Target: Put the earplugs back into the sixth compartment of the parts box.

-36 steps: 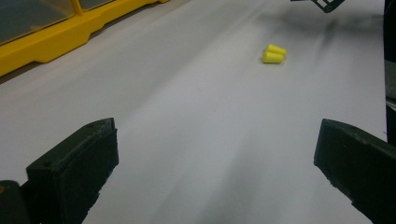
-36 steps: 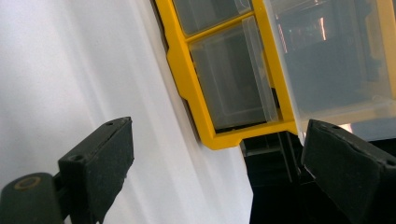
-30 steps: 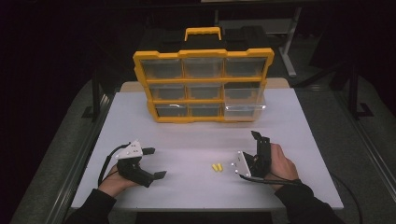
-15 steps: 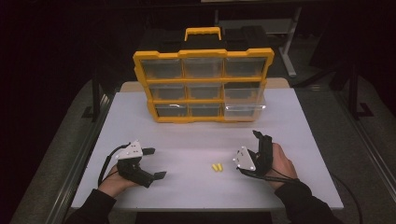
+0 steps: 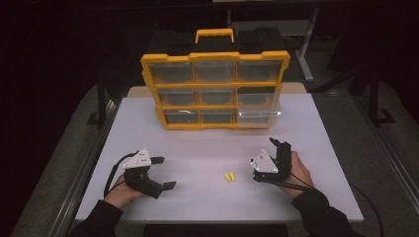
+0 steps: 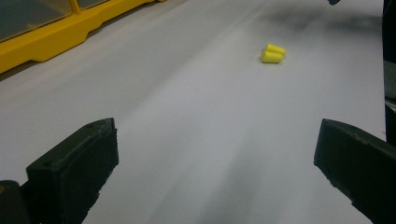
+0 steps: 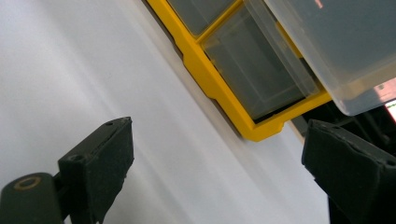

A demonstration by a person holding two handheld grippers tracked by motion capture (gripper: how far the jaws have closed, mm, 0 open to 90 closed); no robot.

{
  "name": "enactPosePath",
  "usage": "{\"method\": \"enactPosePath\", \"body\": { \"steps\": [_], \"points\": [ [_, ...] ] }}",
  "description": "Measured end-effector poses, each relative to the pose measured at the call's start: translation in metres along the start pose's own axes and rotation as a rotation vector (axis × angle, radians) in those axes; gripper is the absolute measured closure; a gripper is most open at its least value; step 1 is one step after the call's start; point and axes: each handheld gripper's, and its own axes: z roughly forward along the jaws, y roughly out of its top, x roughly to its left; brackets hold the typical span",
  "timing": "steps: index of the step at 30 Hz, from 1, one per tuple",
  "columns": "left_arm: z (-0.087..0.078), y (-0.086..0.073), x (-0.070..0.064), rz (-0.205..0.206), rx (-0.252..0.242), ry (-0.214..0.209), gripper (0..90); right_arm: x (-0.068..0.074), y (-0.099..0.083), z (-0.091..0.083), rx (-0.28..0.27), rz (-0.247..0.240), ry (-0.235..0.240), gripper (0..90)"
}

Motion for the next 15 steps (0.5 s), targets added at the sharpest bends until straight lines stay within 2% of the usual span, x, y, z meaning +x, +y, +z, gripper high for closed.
{"method": "enactPosePath", "body": {
  "steps": [12,15],
  "points": [
    [0.000,0.000,0.000,0.000,0.000,-0.001,0.0,-0.009,-0.002,0.001,0.000,0.138,0.071,8.3],
    [0.000,0.000,0.000,-0.001,0.001,-0.001,0.0,-0.011,-0.002,0.001,-0.002,0.187,0.095,8.3]
  ]
}}
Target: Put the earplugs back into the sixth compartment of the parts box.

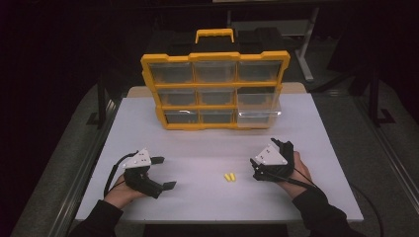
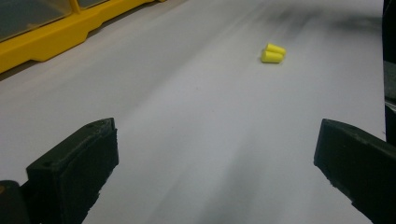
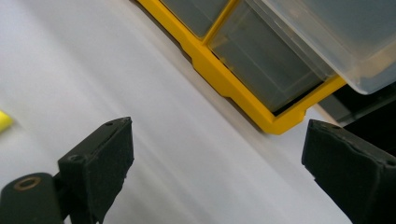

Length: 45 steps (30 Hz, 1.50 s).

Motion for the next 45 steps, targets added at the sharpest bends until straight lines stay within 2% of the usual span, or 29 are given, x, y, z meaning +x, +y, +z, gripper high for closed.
{"method": "enactPosePath", "body": {
  "steps": [18,26,28,32,38,43,45],
  "points": [
    [0.000,0.000,0.000,0.002,0.003,0.000,0.0,-0.016,-0.002,0.000,-0.008,0.205,0.119,8.4],
    [0.001,0.000,0.000,0.003,0.004,-0.002,0.0,-0.023,-0.003,0.002,-0.010,0.315,0.189,8.4],
    [0.001,0.000,-0.001,0.003,0.005,-0.002,0.0,-0.025,-0.003,0.003,-0.014,0.330,0.204,8.4],
    [0.001,0.000,0.000,0.002,0.005,-0.002,0.0,-0.029,-0.005,0.005,-0.028,0.375,0.265,8.4],
    [0.001,0.000,0.000,0.001,0.005,-0.003,0.0,-0.033,-0.007,0.009,-0.054,0.390,0.337,8.4],
    [0.000,0.000,0.000,0.003,0.002,-0.002,0.0,-0.033,-0.010,0.010,-0.066,0.376,0.382,8.4],
    [0.000,0.000,0.000,0.002,0.001,-0.002,0.0,-0.031,-0.011,0.011,-0.059,0.367,0.384,8.4]
  ]
}}
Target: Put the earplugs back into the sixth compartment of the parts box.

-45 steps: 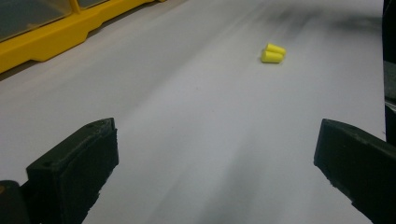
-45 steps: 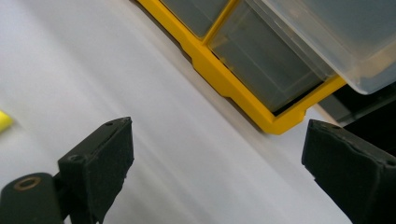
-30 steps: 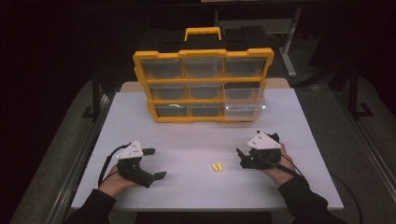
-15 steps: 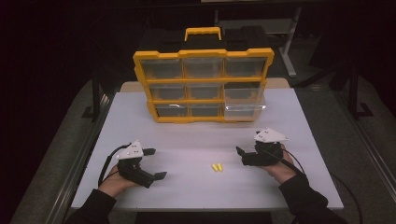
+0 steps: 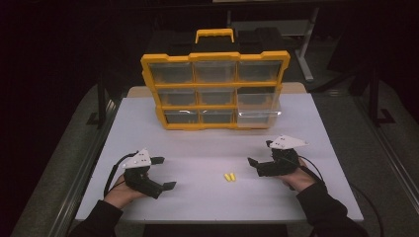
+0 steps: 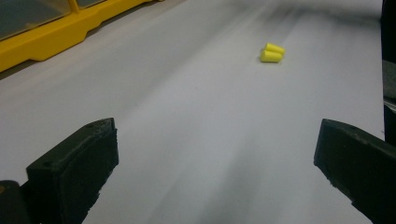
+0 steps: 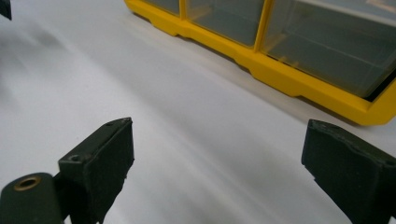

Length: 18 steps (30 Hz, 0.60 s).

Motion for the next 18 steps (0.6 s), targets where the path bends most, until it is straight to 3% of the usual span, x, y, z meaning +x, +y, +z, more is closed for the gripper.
{"method": "enactPosePath", "body": {
  "steps": [14,18],
  "points": [
    [0.000,0.000,0.001,-0.002,0.001,0.001,0.0,0.008,-0.017,-0.010,0.027,-0.010,0.040,8.6],
    [0.000,0.000,0.001,-0.001,0.001,0.002,0.0,0.011,-0.022,-0.016,0.012,-0.016,0.047,8.5]
  ]
}}
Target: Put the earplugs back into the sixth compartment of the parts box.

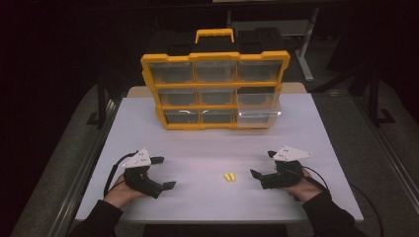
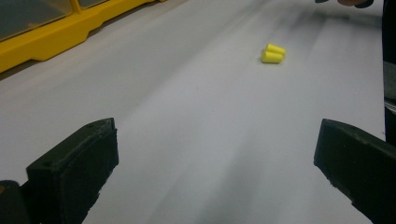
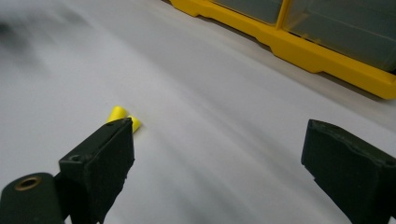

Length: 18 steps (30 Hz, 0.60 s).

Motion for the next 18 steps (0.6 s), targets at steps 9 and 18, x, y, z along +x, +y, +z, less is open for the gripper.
{"method": "enactPosePath", "body": {
  "steps": [9,18],
  "points": [
    [0.001,0.000,0.000,-0.002,0.002,-0.004,0.0,-0.001,-0.006,-0.003,-0.004,-0.005,-0.003,8.5],
    [0.004,0.010,-0.002,0.001,-0.005,-0.024,0.0,-0.003,-0.005,-0.002,-0.008,-0.009,0.001,8.5]
  ]
}}
